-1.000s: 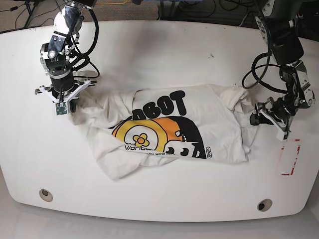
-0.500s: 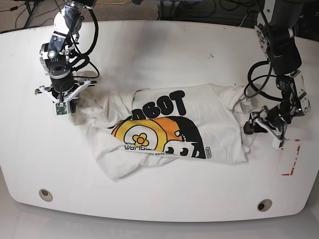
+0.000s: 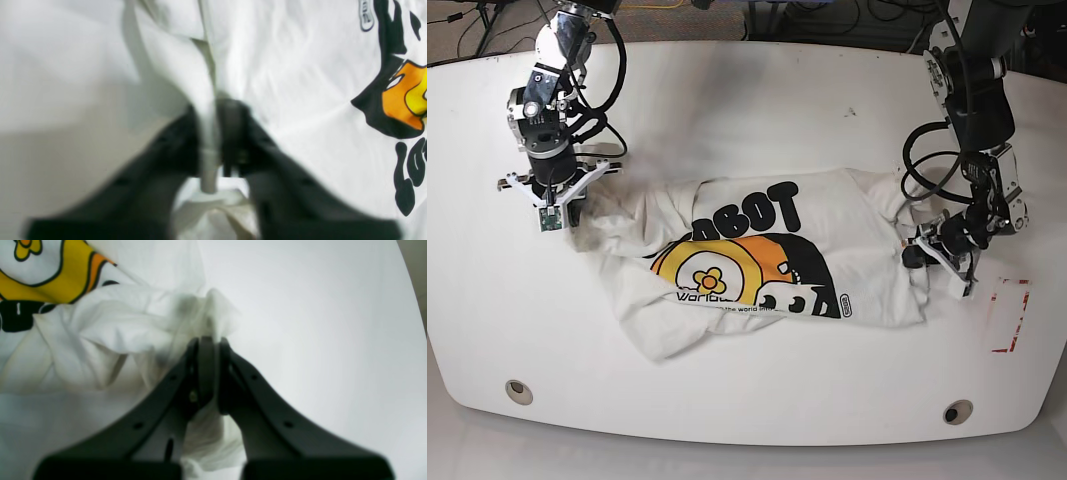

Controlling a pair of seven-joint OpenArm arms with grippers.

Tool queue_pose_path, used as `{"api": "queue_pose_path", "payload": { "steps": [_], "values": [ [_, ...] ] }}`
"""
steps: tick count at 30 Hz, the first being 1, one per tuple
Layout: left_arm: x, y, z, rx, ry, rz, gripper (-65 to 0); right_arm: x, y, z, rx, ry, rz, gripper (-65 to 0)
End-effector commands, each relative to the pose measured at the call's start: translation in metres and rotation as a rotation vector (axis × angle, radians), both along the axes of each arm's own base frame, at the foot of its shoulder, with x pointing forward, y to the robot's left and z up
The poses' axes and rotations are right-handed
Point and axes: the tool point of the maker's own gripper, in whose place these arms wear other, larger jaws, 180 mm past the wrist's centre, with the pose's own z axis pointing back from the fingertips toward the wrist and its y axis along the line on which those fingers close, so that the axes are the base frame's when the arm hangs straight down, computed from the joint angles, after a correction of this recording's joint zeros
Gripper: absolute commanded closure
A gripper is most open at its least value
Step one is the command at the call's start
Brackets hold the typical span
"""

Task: Layout the t-shirt on the table in an organized manner, then fold the t-shirt properly
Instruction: 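Pull the grasped sleeve edge outward with the left gripper to smooth it, then grasp the shirt edge with the right gripper, keeping the left grip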

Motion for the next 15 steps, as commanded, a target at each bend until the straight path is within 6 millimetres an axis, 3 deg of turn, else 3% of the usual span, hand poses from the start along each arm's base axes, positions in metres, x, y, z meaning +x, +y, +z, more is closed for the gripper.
{"api": "queue_pose_path", "payload": {
  "steps": [1,12,15],
  "values": [
    [0.011,0.011,0.014,0.019,-0.04,0.014,-1.0,0.007,-0.001,0.013,-0.006,-0.051,0.003,-0.2],
    [0.011,0.028,0.021,0.048,-0.052,0.029,-0.7,0.007,-0.001,0.013,-0.006,-0.051,0.003,-0.2],
    [0.008,0.042,0.029,0.077,-0.073,0.047,-0.7,0.007,-0.001,0.013,-0.006,-0.051,0.003,-0.2]
  ]
}}
